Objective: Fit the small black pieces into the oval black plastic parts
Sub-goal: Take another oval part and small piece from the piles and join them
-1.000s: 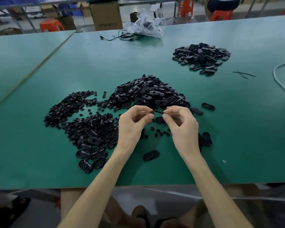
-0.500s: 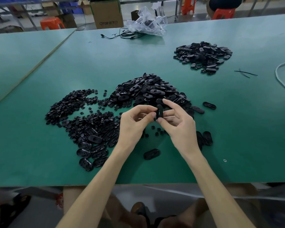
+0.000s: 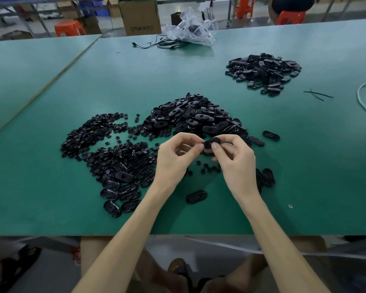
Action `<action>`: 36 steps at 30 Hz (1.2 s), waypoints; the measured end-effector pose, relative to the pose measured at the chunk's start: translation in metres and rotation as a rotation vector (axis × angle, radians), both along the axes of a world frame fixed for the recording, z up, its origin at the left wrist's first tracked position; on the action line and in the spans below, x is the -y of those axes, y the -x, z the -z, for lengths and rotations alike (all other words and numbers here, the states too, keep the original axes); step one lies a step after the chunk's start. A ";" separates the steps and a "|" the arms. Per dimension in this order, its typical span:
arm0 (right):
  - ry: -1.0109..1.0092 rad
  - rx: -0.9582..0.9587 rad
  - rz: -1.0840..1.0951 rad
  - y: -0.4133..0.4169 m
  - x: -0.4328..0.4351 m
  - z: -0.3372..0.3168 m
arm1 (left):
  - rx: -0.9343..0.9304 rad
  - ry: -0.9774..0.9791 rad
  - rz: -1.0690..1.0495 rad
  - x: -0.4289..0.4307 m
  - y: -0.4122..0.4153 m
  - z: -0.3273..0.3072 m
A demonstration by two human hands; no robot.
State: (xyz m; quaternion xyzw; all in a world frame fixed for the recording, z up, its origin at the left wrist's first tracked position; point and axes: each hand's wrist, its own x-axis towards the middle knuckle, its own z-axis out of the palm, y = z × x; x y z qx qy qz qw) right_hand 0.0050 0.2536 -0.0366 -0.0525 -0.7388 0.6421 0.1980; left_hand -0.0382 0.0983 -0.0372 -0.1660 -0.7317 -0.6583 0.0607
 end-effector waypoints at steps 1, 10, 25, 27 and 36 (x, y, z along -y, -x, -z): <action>0.009 0.000 0.003 0.000 0.000 0.000 | 0.003 0.009 0.002 0.000 0.000 0.000; 0.003 0.012 -0.088 0.000 0.001 0.001 | 0.046 -0.001 -0.017 -0.001 0.000 0.000; 0.028 0.003 -0.174 -0.001 0.000 0.000 | 0.084 0.024 -0.098 0.000 0.001 0.001; 0.036 -0.020 -0.192 -0.001 0.000 0.000 | 0.073 0.026 -0.110 0.001 0.001 0.001; 0.046 -0.027 -0.149 -0.001 -0.001 -0.001 | 0.015 0.095 -0.084 -0.002 -0.001 -0.003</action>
